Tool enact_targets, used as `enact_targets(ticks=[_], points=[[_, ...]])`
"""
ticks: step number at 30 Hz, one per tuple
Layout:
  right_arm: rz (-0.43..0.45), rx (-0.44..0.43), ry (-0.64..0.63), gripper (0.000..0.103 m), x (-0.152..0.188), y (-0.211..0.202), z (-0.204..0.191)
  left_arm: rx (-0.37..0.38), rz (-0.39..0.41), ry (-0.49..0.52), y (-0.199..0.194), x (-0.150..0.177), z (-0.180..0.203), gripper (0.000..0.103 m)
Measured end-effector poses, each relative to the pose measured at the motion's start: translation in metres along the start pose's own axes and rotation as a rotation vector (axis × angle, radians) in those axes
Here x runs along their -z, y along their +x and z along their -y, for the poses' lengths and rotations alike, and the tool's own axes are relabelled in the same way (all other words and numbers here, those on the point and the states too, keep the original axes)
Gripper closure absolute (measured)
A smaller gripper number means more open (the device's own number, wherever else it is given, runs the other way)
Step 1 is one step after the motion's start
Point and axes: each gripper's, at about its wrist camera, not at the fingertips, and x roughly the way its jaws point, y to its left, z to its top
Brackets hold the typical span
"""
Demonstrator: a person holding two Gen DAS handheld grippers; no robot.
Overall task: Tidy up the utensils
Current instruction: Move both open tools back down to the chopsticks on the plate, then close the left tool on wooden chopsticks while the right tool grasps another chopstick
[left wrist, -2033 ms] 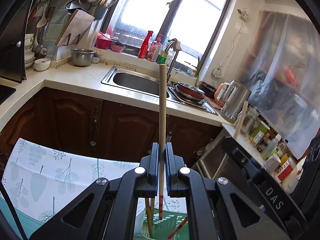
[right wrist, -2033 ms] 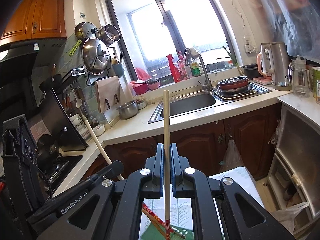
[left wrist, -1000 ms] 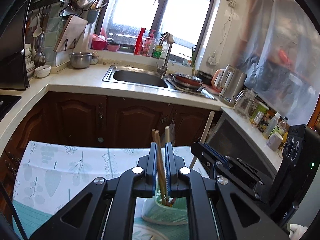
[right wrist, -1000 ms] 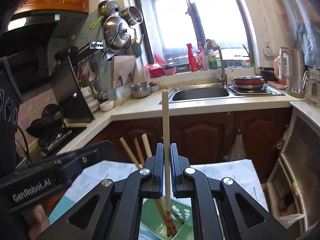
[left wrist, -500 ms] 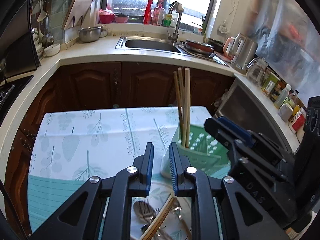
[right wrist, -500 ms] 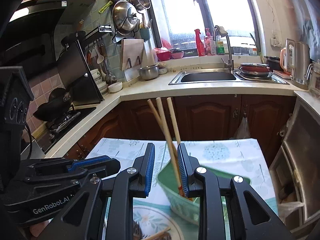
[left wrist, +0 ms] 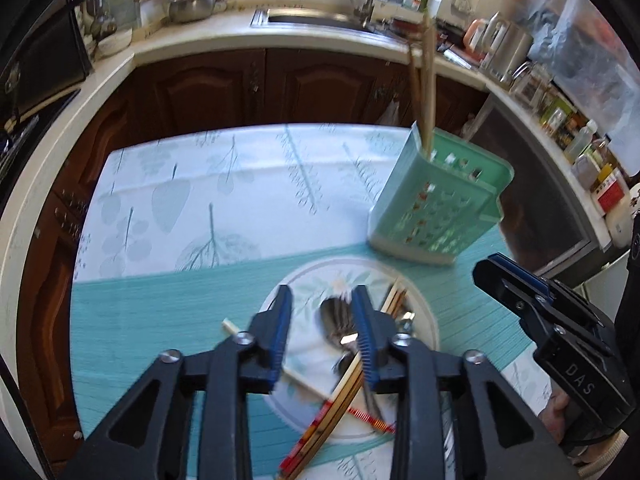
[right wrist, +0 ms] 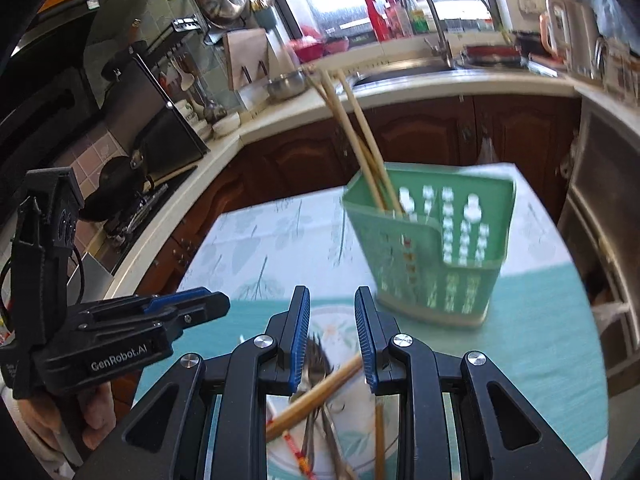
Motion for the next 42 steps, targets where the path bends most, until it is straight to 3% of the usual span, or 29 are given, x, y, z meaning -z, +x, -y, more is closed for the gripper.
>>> enact_targets(ticks=[6, 17, 24, 29, 33, 42], points=[[-0.099, -0.055, 0.187, 0.079, 0.055, 0.006, 0.022, 0.007, -0.065, -0.029, 0.009, 0.022, -0.018, 0.041], [-0.262, -0.087, 0.363, 0.08, 0.098, 0.032, 0.056, 0.103, -0.225, -0.145, 0.037, 0.057, -0.04, 0.042], [-0.296, -0.126, 0.416, 0.08, 0.086, 0.058, 0.053, 0.133, -0.255, -0.112, 0.048, 0.065, -0.035, 0.061], [-0.315, -0.153, 0.476, 0.08, 0.078, 0.085, 0.057, 0.161, -0.253, -0.102, 0.052, 0.059, -0.032, 0.068], [-0.317, -0.165, 0.504, 0.08, 0.073, 0.101, 0.064, 0.172, -0.246, -0.054, 0.054, 0.052, -0.023, 0.083], [-0.336, -0.194, 0.564, 0.08, 0.064, 0.144, 0.073, 0.199, -0.274, -0.035, 0.065, 0.046, -0.015, 0.088]])
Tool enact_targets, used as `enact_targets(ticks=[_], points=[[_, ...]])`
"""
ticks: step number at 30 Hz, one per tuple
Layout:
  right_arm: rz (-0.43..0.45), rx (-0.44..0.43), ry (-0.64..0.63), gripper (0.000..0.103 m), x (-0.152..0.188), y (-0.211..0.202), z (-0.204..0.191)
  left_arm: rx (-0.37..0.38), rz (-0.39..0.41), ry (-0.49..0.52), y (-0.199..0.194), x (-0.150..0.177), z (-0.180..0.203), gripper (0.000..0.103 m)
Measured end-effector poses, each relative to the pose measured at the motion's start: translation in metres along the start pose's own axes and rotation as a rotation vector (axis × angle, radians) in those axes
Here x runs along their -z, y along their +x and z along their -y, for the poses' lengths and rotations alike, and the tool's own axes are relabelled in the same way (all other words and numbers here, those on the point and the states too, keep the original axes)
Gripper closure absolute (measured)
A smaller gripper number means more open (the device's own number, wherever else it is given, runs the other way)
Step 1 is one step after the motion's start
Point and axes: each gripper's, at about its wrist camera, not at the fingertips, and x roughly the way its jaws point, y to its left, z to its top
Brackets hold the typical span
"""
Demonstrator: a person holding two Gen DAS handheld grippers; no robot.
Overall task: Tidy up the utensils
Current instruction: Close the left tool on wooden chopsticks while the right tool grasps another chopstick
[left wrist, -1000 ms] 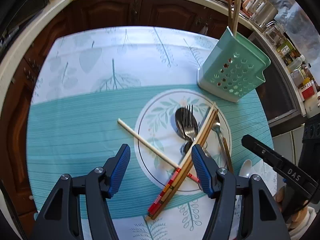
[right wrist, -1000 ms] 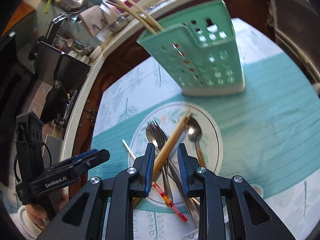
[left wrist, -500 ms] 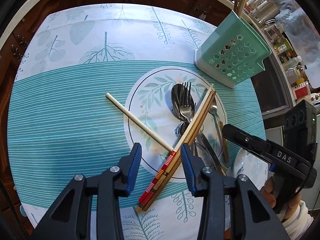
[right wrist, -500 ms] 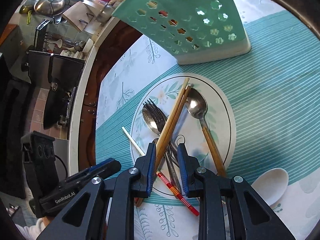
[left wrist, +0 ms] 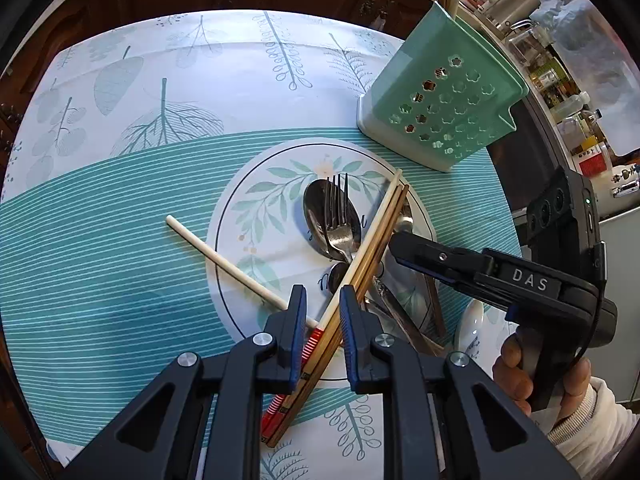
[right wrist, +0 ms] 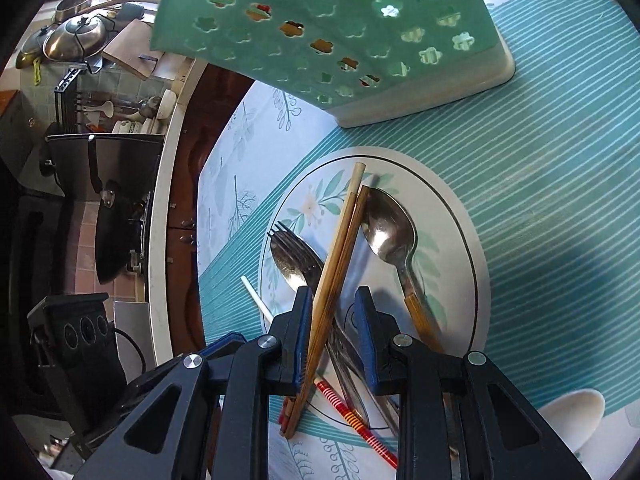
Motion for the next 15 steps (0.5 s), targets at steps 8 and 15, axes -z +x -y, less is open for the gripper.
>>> enact_targets(ticks=[8, 15], points=[[0.0, -0.028, 0.033, 0.08, -0.014, 0.021, 0.004, 0.004, -0.019, 0.008, 0.006, -0.005, 0.002, 0.088], [-0.005, -0.049, 0.048, 0.08, -0.026, 0.036, 0.0, 0.01, -0.024, 0.019, 0.008, -0.007, 0.004, 0.088]])
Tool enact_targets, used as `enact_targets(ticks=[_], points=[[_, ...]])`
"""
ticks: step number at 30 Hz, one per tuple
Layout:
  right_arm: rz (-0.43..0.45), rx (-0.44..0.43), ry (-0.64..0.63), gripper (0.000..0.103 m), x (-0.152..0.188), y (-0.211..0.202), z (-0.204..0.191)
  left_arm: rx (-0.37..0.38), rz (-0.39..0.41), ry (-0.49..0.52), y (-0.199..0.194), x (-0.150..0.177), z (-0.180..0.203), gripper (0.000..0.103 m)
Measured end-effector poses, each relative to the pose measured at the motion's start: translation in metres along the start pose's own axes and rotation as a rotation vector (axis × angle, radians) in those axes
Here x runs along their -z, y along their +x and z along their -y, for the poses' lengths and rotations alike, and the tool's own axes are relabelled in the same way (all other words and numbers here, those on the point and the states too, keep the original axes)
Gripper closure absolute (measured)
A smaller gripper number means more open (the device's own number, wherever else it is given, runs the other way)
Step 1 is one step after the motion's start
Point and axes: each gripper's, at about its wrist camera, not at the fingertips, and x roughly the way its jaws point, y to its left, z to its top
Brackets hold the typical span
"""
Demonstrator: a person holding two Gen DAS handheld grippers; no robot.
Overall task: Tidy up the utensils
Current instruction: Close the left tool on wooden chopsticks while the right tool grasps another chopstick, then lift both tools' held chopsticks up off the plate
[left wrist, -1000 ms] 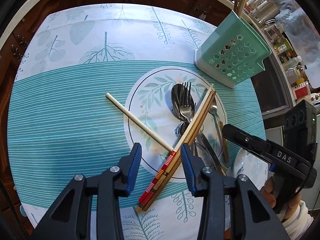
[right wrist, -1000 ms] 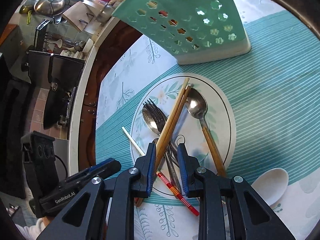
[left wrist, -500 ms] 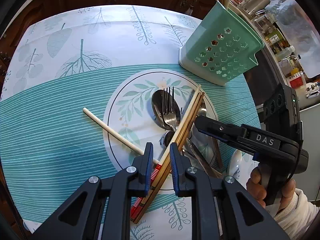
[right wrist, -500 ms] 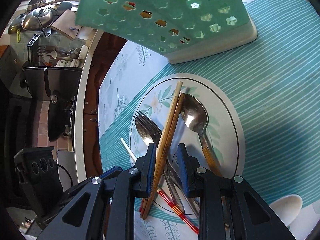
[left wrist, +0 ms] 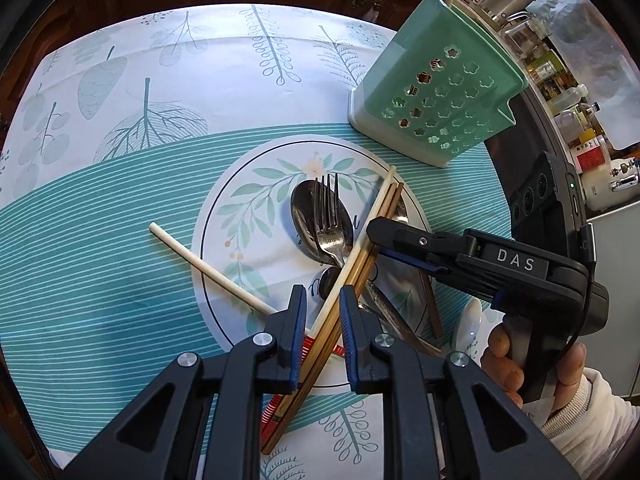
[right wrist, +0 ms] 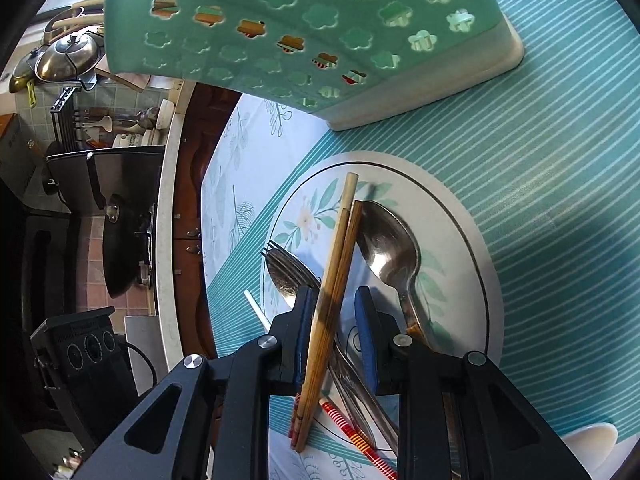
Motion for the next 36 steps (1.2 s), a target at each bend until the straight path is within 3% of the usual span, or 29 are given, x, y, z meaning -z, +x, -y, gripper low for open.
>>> enact_targets(ticks=[14, 18, 21, 27, 33, 36], points=[[0.029, -0.034, 0.033, 0.08, -0.015, 0.014, -0.002, 0.004, -0.023, 0.024, 0.009, -0.003, 0.008, 0.088], [0.035, -0.041, 0.049, 0.085, -0.018, 0.017, 0.0, 0.003, -0.027, 0.025, 0.01, -0.003, 0.009, 0.088], [0.032, -0.036, 0.052, 0.095, -0.018, 0.021, 0.001, 0.001, -0.03, 0.024, 0.011, -0.004, 0.009, 0.088], [0.06, -0.059, 0.036, 0.097, -0.013, 0.017, 0.0, 0.005, -0.037, 0.036, 0.011, -0.006, 0.008, 0.088], [0.071, -0.088, -0.065, 0.098, -0.004, -0.002, -0.009, 0.051, -0.05, 0.109, 0.004, -0.008, 0.014, 0.088], [0.076, -0.105, -0.113, 0.098, 0.0, -0.013, -0.015, 0.115, -0.062, 0.145, -0.002, -0.011, 0.017, 0.088]])
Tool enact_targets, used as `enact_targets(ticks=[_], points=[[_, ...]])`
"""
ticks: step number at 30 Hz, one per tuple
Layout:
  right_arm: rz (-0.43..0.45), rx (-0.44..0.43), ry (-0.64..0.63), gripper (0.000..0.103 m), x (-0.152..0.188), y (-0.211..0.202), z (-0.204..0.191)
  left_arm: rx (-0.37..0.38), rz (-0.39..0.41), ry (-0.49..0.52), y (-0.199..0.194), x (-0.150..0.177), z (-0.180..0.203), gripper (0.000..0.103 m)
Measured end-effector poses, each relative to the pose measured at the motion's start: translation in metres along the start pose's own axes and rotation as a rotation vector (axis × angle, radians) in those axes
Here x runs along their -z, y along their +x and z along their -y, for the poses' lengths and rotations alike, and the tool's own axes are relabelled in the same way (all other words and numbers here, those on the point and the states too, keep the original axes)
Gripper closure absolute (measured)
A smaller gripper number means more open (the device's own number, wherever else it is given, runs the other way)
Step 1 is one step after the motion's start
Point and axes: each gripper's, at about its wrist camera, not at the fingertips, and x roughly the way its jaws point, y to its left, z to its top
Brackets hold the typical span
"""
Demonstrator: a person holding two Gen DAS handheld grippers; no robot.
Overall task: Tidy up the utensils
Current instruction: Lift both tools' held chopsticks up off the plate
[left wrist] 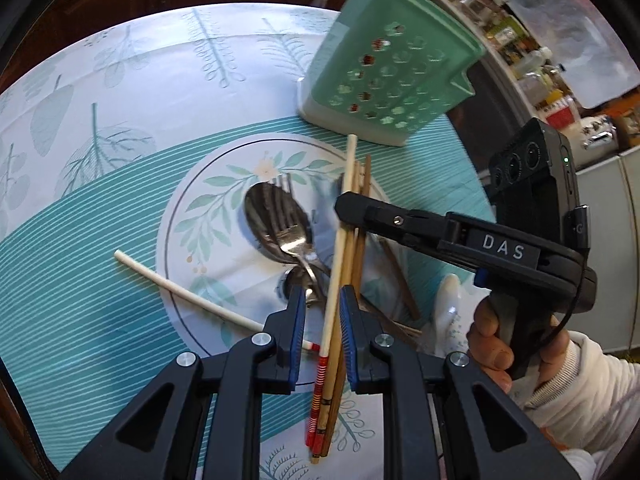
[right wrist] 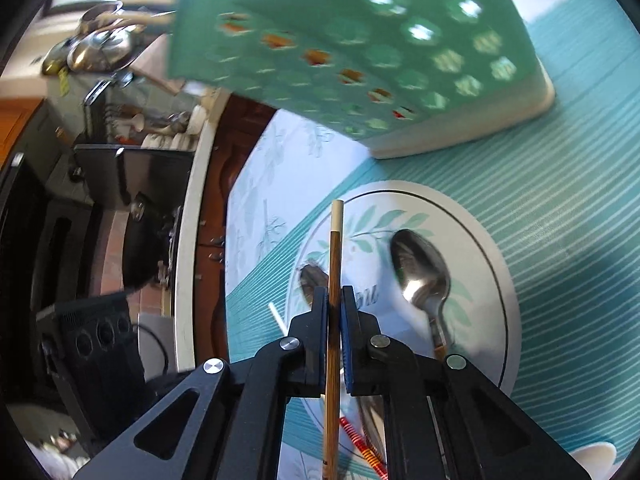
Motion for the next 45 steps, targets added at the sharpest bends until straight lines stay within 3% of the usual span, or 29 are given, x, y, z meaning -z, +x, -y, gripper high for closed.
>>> enact_targets(ticks=[8, 14, 16, 21, 36, 45], points=[[0.027, -0.034, -0.102, 0.098, 0.011, -0.028, -0.028, 0.154, -0.054, 0.097, -0.002, -0.007, 0.001, 0.084], [0.049, -0.053, -0.189, 0.098, 0.019, -0.054, -0.051, 0.183, -0.109, 0.143, 0.003, -0.003, 0.002, 0.074], [0.06, -0.049, -0.212, 0.098, 0.022, -0.063, -0.055, 0.187, -0.126, 0.148, 0.004, -0.002, 0.002, 0.063], [0.082, -0.035, -0.246, 0.098, 0.03, -0.084, -0.062, 0.185, -0.127, 0.209, 0.0, 0.005, 0.013, 0.052], [0.116, -0.066, -0.35, 0.098, 0.054, -0.121, -0.096, 0.266, -0.157, 0.298, 0.009, -0.001, 0.022, 0.052], [0.102, -0.093, -0.365, 0.098, 0.062, -0.13, -0.099, 0.35, -0.164, 0.306, 0.024, 0.003, 0.02, 0.059]])
